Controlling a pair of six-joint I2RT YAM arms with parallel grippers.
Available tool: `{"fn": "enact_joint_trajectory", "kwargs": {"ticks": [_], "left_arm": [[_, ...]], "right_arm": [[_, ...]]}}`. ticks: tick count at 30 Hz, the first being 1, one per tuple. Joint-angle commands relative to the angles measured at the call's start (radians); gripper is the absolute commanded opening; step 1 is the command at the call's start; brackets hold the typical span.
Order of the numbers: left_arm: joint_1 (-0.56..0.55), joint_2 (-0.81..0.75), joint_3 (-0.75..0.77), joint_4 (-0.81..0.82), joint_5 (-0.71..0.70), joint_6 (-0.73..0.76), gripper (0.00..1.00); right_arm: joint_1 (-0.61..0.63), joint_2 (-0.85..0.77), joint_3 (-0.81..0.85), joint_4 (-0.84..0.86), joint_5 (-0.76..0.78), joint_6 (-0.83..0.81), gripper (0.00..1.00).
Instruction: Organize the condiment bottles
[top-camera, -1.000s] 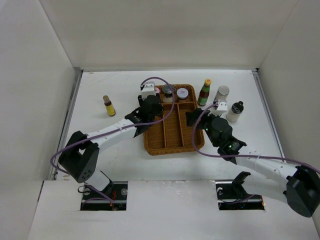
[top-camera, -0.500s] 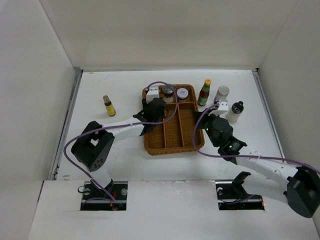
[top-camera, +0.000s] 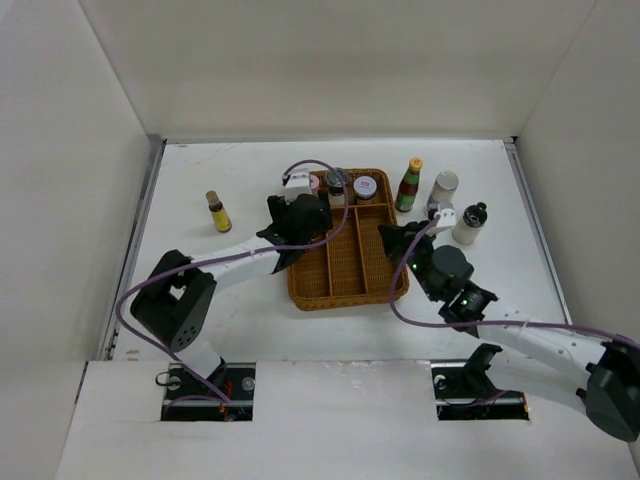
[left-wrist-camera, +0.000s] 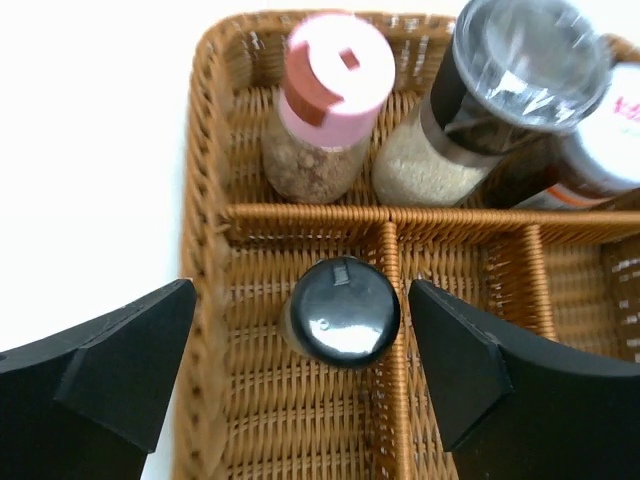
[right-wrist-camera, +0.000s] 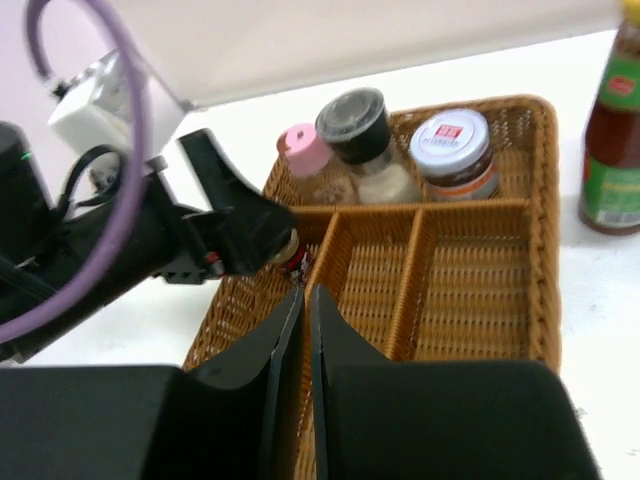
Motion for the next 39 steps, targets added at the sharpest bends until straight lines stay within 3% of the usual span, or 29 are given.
{"fn": "enact_joint_trajectory", "kwargs": {"ticks": [1, 4, 7, 9, 12, 14, 21, 26, 32, 39], "left_arm": [[0.002, -0.138, -0.031, 0.068, -0.016, 0.010, 0.89], [-0.014, -0.261, -0.118, 0.166, -0.013, 0.011, 0.89], [-0.054, -0.388, -0.254, 0.327, 0.012, 0.007, 0.89], [-0.080, -0.445, -0.328, 0.405, 0.025, 0.014, 0.89], [-0.089, -0.513, -0.437, 0.493, 0.027, 0.008, 0.88], [-0.094, -0.534, -0.497, 0.537, 0.029, -0.004, 0.88], [-0.107, -0.518, -0.621, 0.702, 0.028, -0.050, 0.88], [-0.113, -0.512, -0.634, 0.714, 0.056, -0.050, 0.88], [-0.109, -0.496, -0.637, 0.715, 0.052, -0.051, 0.88], [-0.084, -0.476, -0.635, 0.720, 0.050, -0.053, 0.88]], "right_arm": [[-0.038, -0.090, -0.015, 0.054, 0.048, -0.016, 0.15], [-0.106, -0.117, 0.003, -0.050, 0.163, -0.019, 0.16], [-0.204, -0.109, 0.061, -0.208, 0.228, -0.006, 0.26], [-0.244, -0.104, 0.080, -0.262, 0.257, 0.007, 0.44], [-0.313, -0.080, 0.094, -0.302, 0.326, -0.016, 0.85], [-0.361, -0.052, 0.095, -0.315, 0.361, -0.025, 0.95], [-0.571, 0.173, 0.175, -0.367, 0.303, -0.016, 0.94], [-0.620, 0.304, 0.270, -0.420, 0.291, -0.040, 1.00], [-0.684, 0.416, 0.334, -0.386, 0.207, -0.051, 1.00], [-0.721, 0.514, 0.356, -0.355, 0.160, -0.051, 0.92]]}}
